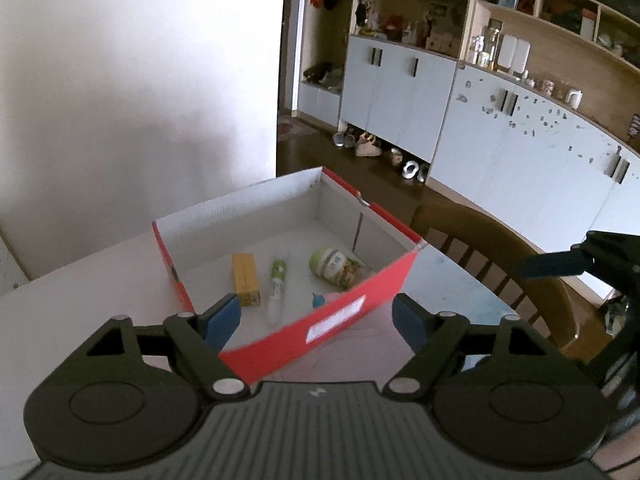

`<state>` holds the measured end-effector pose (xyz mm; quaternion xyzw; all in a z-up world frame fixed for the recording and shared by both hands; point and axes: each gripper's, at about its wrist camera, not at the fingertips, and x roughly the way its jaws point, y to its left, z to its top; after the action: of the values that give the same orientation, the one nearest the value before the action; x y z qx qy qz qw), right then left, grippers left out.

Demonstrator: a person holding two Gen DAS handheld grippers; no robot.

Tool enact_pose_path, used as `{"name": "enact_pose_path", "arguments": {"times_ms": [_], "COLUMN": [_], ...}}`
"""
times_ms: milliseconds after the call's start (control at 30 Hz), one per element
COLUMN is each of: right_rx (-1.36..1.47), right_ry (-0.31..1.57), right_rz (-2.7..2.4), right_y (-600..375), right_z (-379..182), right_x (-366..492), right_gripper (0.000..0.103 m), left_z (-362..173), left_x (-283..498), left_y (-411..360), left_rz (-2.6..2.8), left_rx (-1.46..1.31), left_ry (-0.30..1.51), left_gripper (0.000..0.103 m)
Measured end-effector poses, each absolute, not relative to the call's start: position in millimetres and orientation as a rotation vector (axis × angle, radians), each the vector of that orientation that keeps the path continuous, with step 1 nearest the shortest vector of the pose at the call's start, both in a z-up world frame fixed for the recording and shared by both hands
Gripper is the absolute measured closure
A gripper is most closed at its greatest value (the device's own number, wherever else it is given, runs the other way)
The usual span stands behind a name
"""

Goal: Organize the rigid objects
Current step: 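Lift both tools out of the red box and move them over the table items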

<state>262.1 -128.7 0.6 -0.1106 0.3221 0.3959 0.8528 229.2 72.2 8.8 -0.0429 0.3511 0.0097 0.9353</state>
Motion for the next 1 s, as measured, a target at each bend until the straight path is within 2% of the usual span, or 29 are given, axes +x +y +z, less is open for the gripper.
{"name": "enact_pose_path", "arguments": {"times_ms": [333, 1000], "right_rx": [-0.222, -0.178], "right_ry": [0.659, 0.813], "right_rz": [0.812, 0.733], "right_y": [-160.1, -205.9], "right_z": [-18.9, -97.1], "right_x": [225.7, 216.7], "right_gripper": [0.000, 0.000], "left_z": [-15.3, -100.6], "left_x": [177.2, 117.5], "left_y": [55.4, 20.9], "left_rz": [0.003, -0.134], "left_rx": [-0.085, -0.146], "left_ry": [0.732, 0.841], "left_gripper": [0.019, 0.019]}}
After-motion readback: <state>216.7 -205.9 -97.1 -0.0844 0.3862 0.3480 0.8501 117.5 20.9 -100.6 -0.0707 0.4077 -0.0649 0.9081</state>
